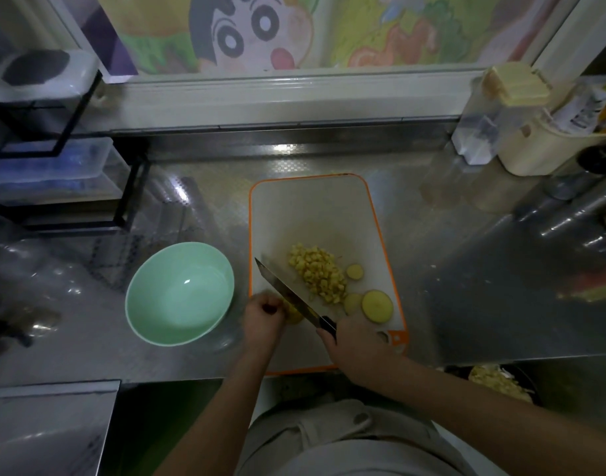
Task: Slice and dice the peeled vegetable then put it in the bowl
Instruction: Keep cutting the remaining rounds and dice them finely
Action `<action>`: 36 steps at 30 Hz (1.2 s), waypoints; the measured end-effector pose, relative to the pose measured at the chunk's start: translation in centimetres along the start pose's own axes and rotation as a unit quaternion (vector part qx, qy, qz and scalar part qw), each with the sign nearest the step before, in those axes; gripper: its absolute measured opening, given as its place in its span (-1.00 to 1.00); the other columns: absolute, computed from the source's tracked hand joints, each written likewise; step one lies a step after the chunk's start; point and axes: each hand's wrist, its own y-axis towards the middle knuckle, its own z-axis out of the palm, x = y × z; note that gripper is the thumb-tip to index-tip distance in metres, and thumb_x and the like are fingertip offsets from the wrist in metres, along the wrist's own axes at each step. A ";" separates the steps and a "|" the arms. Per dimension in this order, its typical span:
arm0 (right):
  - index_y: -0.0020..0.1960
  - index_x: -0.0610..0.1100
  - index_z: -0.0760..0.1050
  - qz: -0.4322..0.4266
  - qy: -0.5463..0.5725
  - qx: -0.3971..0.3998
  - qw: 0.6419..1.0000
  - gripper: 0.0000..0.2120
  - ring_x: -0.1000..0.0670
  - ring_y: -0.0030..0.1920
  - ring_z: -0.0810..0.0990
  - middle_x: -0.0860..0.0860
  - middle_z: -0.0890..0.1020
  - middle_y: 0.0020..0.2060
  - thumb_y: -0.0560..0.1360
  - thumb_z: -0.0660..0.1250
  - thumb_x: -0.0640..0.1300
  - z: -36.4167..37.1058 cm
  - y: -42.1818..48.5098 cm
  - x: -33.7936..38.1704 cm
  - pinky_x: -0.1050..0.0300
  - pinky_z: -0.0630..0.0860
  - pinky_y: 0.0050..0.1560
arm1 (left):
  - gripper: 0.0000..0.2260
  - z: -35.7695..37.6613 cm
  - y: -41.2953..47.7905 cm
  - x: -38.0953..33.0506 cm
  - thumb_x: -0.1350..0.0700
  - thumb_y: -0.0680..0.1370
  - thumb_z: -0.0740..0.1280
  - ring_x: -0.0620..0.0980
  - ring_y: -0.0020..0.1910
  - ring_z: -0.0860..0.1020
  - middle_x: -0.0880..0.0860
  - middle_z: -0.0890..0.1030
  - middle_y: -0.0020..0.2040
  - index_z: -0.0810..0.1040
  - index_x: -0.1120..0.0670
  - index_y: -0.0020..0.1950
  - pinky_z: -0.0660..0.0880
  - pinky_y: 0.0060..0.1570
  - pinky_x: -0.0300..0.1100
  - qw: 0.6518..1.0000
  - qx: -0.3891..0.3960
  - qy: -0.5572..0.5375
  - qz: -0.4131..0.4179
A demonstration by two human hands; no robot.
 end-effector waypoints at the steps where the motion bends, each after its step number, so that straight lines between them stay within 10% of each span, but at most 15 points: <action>1: -0.34 0.01 0.14 0.001 0.001 0.004 1.000 -0.61 0.10 -0.39 0.34 0.09 0.28 -0.39 0.62 0.07 0.10 0.0 0.1 0.0 0.23 0.23 -0.46 | -0.90 0.0 0.1 0.0 0.32 0.44 0.33 -0.02 -0.17 0.47 0.10 0.55 -0.16 0.56 0.13 -0.19 0.27 -0.37 -0.34 1.000 0.001 0.001 -0.002; 18: 0.19 -0.20 0.44 -0.027 0.021 -0.042 0.999 -0.63 -0.09 0.10 0.55 -0.14 0.57 0.11 0.63 0.07 0.05 2.4 2.7 0.1 0.18 0.32 -0.13 | -0.83 0.0 0.4 0.3 0.32 0.43 0.32 0.03 -0.23 0.48 0.17 0.54 -0.22 0.50 0.11 -0.32 0.30 -0.36 -0.26 1.000 0.015 0.000 0.002; 36: -0.18 -0.18 0.46 -0.040 0.095 -0.004 0.995 -0.60 -0.07 -0.26 0.54 -0.09 0.53 -0.30 0.59 0.12 0.12 2.1 4.5 -1.8 0.03 0.42 -0.27 | -0.85 0.0 0.1 0.3 0.32 0.41 0.38 -0.03 -0.20 0.47 0.09 0.54 -0.20 0.51 0.10 -0.28 0.23 -0.33 -0.33 1.000 -0.001 0.005 0.024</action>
